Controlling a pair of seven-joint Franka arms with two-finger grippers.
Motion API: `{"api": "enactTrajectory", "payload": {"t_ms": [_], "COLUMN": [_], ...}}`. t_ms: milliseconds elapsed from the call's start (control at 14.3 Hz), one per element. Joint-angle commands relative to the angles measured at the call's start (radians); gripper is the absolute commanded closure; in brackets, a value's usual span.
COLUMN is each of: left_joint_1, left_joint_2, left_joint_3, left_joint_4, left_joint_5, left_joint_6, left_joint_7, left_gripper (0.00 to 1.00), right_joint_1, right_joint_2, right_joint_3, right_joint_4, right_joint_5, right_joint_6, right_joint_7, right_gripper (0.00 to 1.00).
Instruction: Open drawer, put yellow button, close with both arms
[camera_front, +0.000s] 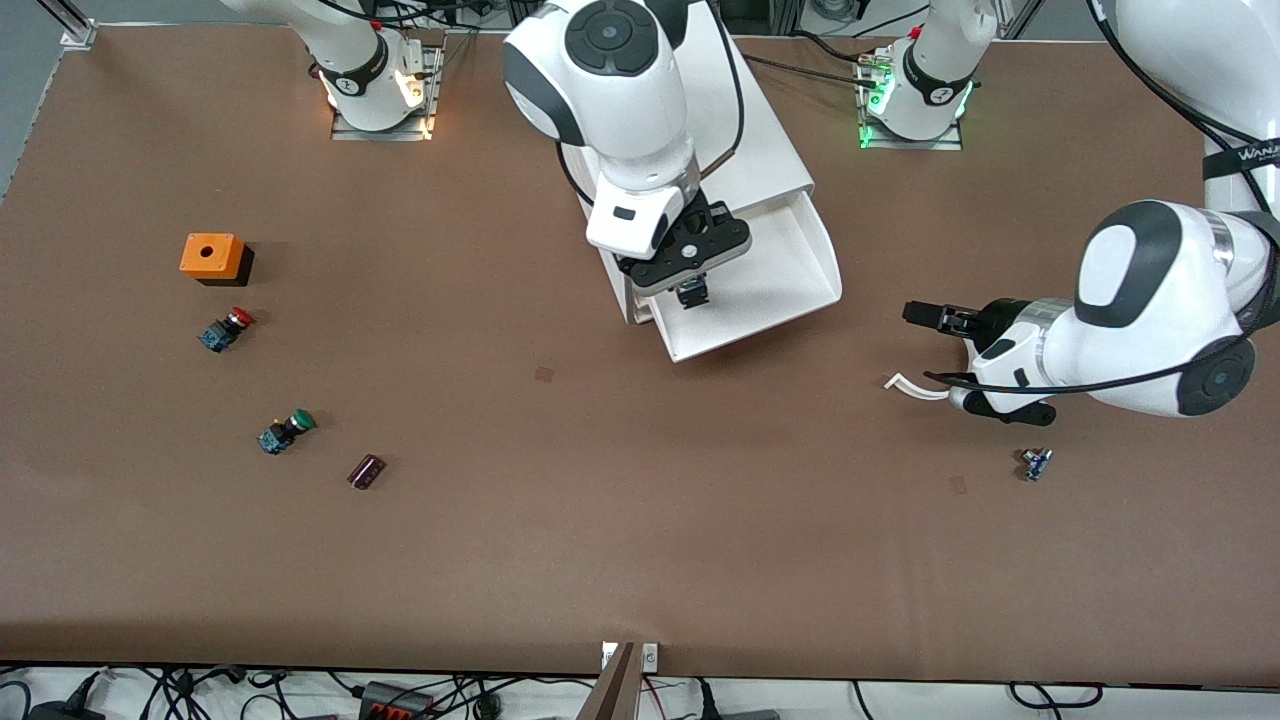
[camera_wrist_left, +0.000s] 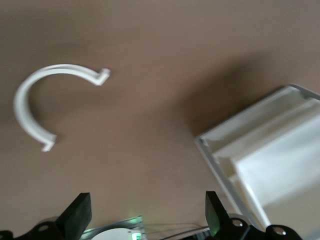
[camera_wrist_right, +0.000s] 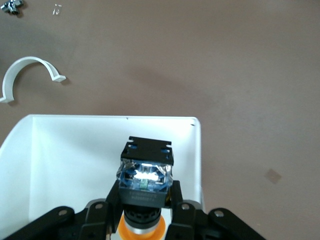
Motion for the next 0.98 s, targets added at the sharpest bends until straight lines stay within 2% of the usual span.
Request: {"api": "enactTrajectory", "payload": {"t_ms": [0, 909], "left_joint_1": [-0.009, -0.007], "left_joint_2": [0.003, 0.05], "left_joint_3": [-0.006, -0.003], "left_joint_4": [0.006, 0.008], "left_joint_5": [0.065, 0.09], "left_joint_6": [0.056, 0.082], "left_joint_7": [-0.074, -0.063], "left_gripper": [0.0, 0.0], "right_joint_1": [0.019, 0.076], "right_joint_2": [0.051, 0.128], "right_joint_3": [0.018, 0.013], "right_joint_4": [0.042, 0.04], "right_joint_5": [0.005, -0.01], "right_joint_6": [0.033, 0.017], "right_joint_7": [0.068, 0.066], "right_gripper": [1.0, 1.0]}}
